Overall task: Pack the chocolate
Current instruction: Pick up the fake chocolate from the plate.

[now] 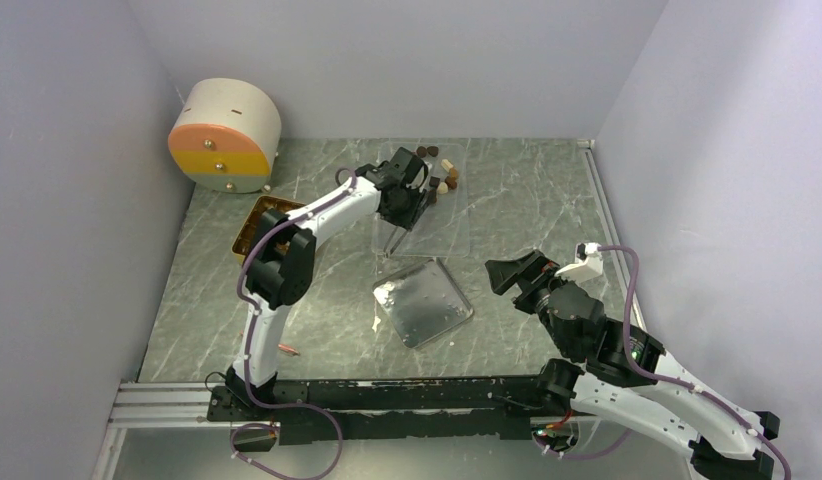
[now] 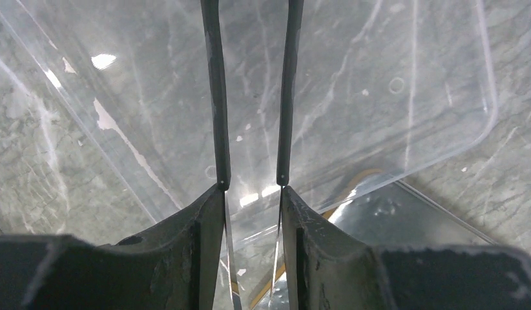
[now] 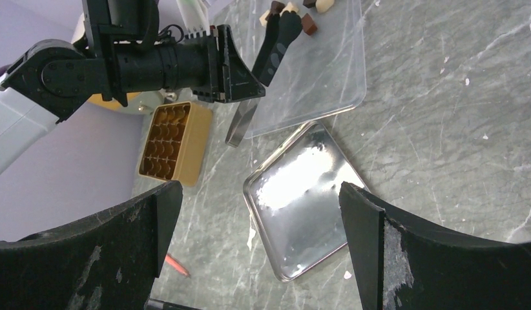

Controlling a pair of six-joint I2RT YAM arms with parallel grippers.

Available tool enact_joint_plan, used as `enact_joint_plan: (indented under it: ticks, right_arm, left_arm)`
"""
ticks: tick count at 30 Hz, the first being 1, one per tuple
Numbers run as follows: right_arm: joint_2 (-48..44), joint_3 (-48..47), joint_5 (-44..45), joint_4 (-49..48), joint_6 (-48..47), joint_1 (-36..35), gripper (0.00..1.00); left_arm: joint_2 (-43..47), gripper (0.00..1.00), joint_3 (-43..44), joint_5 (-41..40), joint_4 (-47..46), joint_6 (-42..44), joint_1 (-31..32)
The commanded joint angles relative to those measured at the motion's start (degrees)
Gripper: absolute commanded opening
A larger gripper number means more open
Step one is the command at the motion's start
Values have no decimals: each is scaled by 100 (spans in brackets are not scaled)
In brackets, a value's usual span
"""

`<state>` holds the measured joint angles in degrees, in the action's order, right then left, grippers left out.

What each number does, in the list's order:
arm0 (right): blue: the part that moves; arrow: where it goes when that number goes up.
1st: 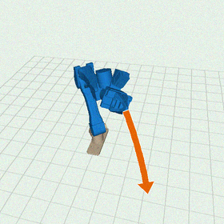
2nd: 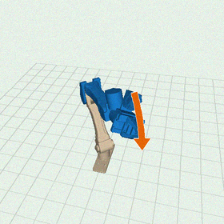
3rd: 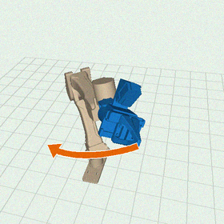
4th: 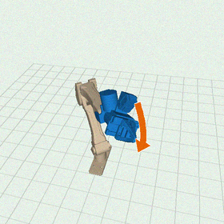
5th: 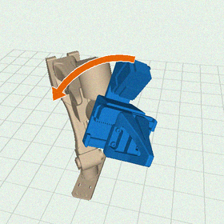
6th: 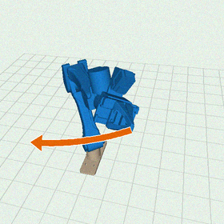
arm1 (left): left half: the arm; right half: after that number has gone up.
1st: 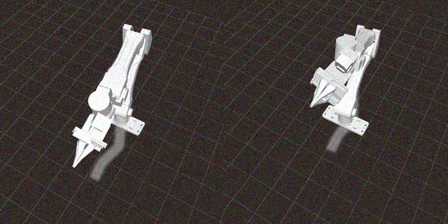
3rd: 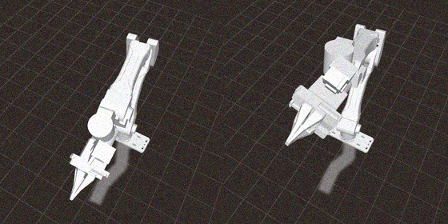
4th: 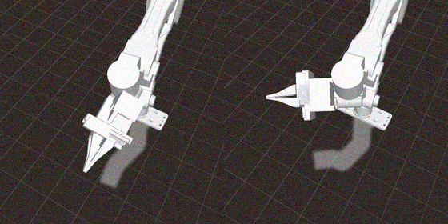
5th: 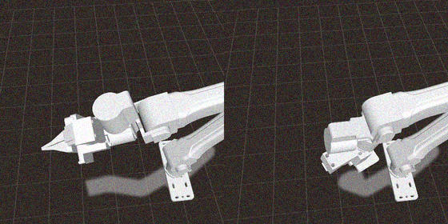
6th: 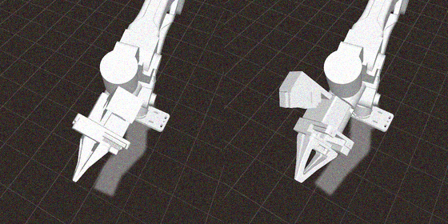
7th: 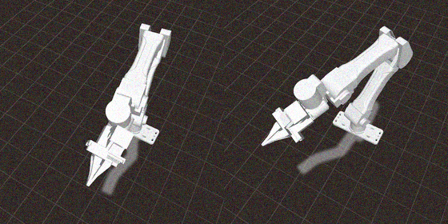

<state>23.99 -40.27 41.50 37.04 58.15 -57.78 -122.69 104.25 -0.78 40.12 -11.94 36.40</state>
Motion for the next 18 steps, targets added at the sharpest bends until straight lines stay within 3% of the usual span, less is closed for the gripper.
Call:
enact_joint_plan:
  ticks: [1, 18]
  right_arm:
    - [-13, -108, 59, -83, -14, -3, 97]
    - [26, -185, 122, -108, -102, 3, 97]
  left_arm:
    - [79, 41, 333, 86, -104, -127, 33]
    - [-546, 43, 793, -76, -115, -21, 33]
